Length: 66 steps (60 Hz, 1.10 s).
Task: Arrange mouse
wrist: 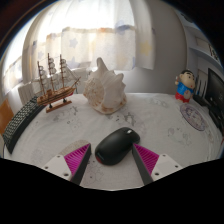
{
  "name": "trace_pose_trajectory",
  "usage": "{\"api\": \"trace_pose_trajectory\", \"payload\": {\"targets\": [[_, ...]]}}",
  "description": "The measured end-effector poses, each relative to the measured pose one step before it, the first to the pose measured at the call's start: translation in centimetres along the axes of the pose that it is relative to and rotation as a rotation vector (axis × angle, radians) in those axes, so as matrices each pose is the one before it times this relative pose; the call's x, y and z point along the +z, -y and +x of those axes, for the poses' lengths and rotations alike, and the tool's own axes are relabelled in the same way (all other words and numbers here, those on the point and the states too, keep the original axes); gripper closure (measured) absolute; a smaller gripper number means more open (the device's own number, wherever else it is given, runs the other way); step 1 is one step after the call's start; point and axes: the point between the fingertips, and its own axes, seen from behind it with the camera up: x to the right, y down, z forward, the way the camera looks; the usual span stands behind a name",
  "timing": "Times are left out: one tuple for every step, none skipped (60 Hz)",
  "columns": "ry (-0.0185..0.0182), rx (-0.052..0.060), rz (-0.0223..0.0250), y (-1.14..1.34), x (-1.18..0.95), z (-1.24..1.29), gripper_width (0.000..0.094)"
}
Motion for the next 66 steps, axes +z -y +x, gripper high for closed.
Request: {"api": "trace_pose_trajectory", "payload": {"targets": [[0.00336, 0.0027, -0.00073, 0.266, 0.346, -0.079, 0.0079], [0.00387, 0.0015, -0.00137, 0.264, 0.346, -0.079, 0.0078], [0.00382, 0.0006, -0.00101, 0.292, 0.339, -0.087, 0.0079], [0.00195, 0.0019, 0.00064, 0.265, 0.397, -0.202, 0.0078], [0.00535, -0.0008, 0.00018, 0.264, 0.347, -0.099, 0.0078], [0.00529, -0.001, -0.00073, 0.231, 0.313, -0.109, 0.0077], [0.00365, -0.0007, -0.00202, 0.301, 0.334, -0.14, 0.0078], [0.00525, -0.0014, -0.00103, 0.227, 0.294, -0.128, 0.0078], [0.00551, -0.0028, -0.00073, 0.229, 0.275, -0.139, 0.0078], [0.0055, -0.0036, -0.00062, 0.21, 0.27, -0.17, 0.0078], [0.00516, -0.0047, -0.00038, 0.193, 0.263, -0.16, 0.0078], [0.00531, -0.0059, -0.00042, 0.157, 0.245, -0.161, 0.0079], [0.00564, -0.0065, -0.00073, 0.124, 0.254, -0.17, 0.0078], [0.00608, -0.0061, 0.00032, 0.108, 0.323, -0.218, 0.0081], [0.00481, -0.005, -0.00081, 0.077, 0.173, -0.149, 0.0081], [0.0041, -0.0054, -0.00014, 0.067, 0.17, -0.086, 0.0078], [0.00287, -0.0047, -0.00021, 0.062, 0.145, -0.071, 0.0078], [0.00183, -0.0053, -0.00069, 0.059, 0.116, -0.046, 0.0081], [0.0016, -0.0058, -0.00055, 0.032, 0.118, -0.034, 0.0086], [0.00149, -0.006, -0.00011, 0.035, 0.088, -0.033, 0.0092], [0.0035, -0.0035, 0.00507, 0.131, 0.088, -0.049, 0.0105], [0.00235, -0.0017, 0.00384, 0.085, 0.069, -0.044, 0.0121], [0.00158, -0.0007, 0.00089, 0.002, 0.073, -0.011, 0.0141], [0.00262, -0.0001, 0.00039, 0.002, 0.066, -0.04, 0.016], [0.00412, 0.0004, 0.0027, 0.061, 0.047, -0.074, 0.0183], [0.00315, -0.0016, 0.0023, 0.036, 0.036, -0.02, 0.0216], [-0.00049, -0.0048, 0.00182, 0.036, 0.043, 0.079, 0.0266], [-0.00055, -0.0063, 0.00395, 0.072, 0.045, 0.05, 0.032], [0.00176, -0.0064, 0.00499, 0.077, 0.063, 0.008, 0.0386], [0.00402, -0.0067, 0.0044, 0.093, 0.017, -0.063, 0.0413], [0.00652, -0.0036, 0.00534, 0.064, 0.009, -0.102, 0.0415], [0.00164, -0.0068, 0.00095, -0.023, 0.023, 0.032, 0.0423], [0.00184, -0.0067, 0.00175, 0.031, 0.019, 0.006, 0.0432], [0.00298, -0.0067, 0.0011, 0.06, 0.008, -0.039, 0.045], [0.00402, -0.0053, 0.00081, 0.091, 0.0, -0.043, 0.0468], [0.00424, -0.003, 0.00093, 0.079, -0.026, -0.041, 0.0478], [0.00385, -0.0018, -0.00109, 0.063, -0.049, 0.003, 0.0485], [0.00384, 0.0002, 0.00044, 0.114, -0.117, 0.017, 0.0492], [0.00528, 0.0019, 0.00141, 0.174, -0.191, -0.004, 0.05], [0.00729, 0.0032, 0.00055, 0.204, -0.264, -0.022, 0.0504], [0.01023, 0.0022, -0.00226, 0.24, -0.408, 0.012, 0.0505], [0.00889, 0.0027, -0.0022, 0.289, -0.426, 0.026, 0.0504], [0.00617, 0.0049, 0.0015, 0.435, -0.503, 0.138, 0.0503], [0.00409, 0.0087, 0.00629, 0.596, -0.599, 0.234, 0.0505], [0.00365, 0.0096, 0.00822, 0.643, -0.678, 0.263, 0.0504], [0.00611, 0.008, 0.00714, 0.671, -0.729, 0.248, 0.0505], [0.00652, 0.005, 0.0067, 0.663, -0.654, 0.188, 0.0505], [0.0064, 0.0054, 0.00641, 0.716, -0.866, 0.42, 0.0505], [0.00504, 0.0075, 0.00905, 0.836, -0.859, 0.467, 0.0505], [0.00324, 0.0075, 0.01097, 0.895, -0.867, 0.588, 0.0505], [0.00121, 0.006, 0.01206, 0.923, -0.85, 0.686, 0.0505], [-0.00026, 0.0027, 0.01201, 0.925, -0.796, 0.774, 0.0505], [-0.00214, -0.001, 0.01077, 0.909, -0.757, 0.897, 0.0506], [-0.00461, -0.0027, 0.01052, 0.89, -0.68, 1.003, 0.0506], [-0.00714, -0.0024, 0.01078, 0.903, -0.605, 1.124, 0.0506], [-0.00762, -0.0018, 0.00938, 0.954, -0.515, 1.202, 0.0506], [-0.00841, -0.0007, 0.01096, 0.88, -0.335, 1.17, 0.0507], [-0.00862, -0.004, 0.01047, 0.748, -0.355, 1.312, 0.0507], [-0.0094, -0.0057, 0.00768, 0.676, -0.306, 1.397, 0.0506], [-0.01064, -0.0058, 0.00554, 0.549, -0.209, 1.47, 0.0506], [-0.01287, -0.0042, 0.00523, 0.499, -0.106, 1.551, 0.0505], [-0.01415, -0.003, 0.00563, 0.448, -0.03, 1.623, 0.0506], [-0.01469, -0.0031, 0.00585, 0.394, 0.033, 1.666, 0.0506], [-0.01475, -0.0049, 0.00597, 0.307, 0.14, 1.706, 0.0506], [-0.01135, -0.0057, 0.00367, 0.165, 0.15, 1.89, 0.0506], [-0.01353, -0.0061, -0.0002, 0.008, 0.36, 1.657, 0.0507]]}}
